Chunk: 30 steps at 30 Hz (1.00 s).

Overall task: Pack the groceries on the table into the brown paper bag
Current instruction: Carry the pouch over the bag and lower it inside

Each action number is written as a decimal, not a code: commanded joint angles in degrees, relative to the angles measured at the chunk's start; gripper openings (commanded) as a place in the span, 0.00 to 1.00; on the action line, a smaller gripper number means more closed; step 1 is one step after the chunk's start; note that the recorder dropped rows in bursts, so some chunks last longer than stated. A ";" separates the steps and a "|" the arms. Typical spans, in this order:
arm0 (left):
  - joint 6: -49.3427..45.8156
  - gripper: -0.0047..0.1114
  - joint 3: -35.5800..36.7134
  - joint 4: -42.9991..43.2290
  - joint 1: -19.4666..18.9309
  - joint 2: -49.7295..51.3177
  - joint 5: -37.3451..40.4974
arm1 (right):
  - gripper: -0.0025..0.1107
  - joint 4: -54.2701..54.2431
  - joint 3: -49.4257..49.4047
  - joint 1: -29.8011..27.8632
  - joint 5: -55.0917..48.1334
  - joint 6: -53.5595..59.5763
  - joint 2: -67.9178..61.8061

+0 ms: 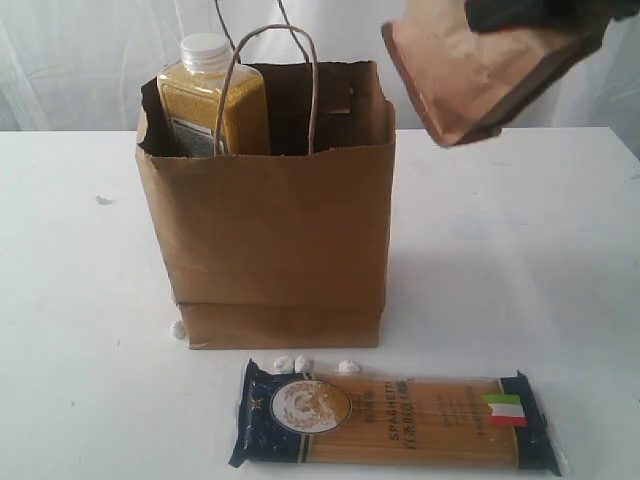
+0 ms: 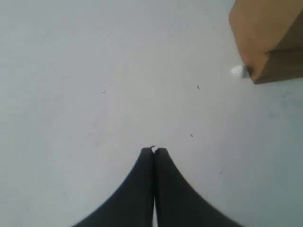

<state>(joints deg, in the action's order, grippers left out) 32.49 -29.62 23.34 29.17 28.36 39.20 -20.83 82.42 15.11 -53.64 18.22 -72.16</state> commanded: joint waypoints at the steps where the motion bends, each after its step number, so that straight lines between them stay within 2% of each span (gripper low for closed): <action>1: 0.75 0.04 4.79 -4.92 0.05 -0.51 -4.99 | 0.02 0.49 7.97 2.18 1.76 -1.97 -0.70; 5: 0.52 0.04 6.96 -5.18 0.05 -0.51 -6.40 | 0.02 0.30 14.40 5.60 0.12 -1.97 -6.66; 7: 0.52 0.04 6.96 -5.18 0.05 -0.51 -6.53 | 0.02 0.51 17.16 9.55 0.01 -1.97 -10.04; 13: 0.52 0.04 6.96 -5.18 0.05 -0.51 -6.66 | 0.02 8.04 18.22 15.66 -1.08 -4.98 -13.07; 27: 0.52 0.04 6.96 -5.18 0.05 -0.51 -6.66 | 0.02 10.60 18.22 16.36 -3.64 -11.95 -17.44; 30: 0.52 0.04 6.96 -5.18 0.05 -0.51 -6.66 | 0.02 14.69 18.27 16.36 -4.61 -16.74 -18.30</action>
<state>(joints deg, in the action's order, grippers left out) 32.49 -22.90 18.38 29.17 28.27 32.33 -9.63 99.98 31.42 -59.17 5.64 -90.21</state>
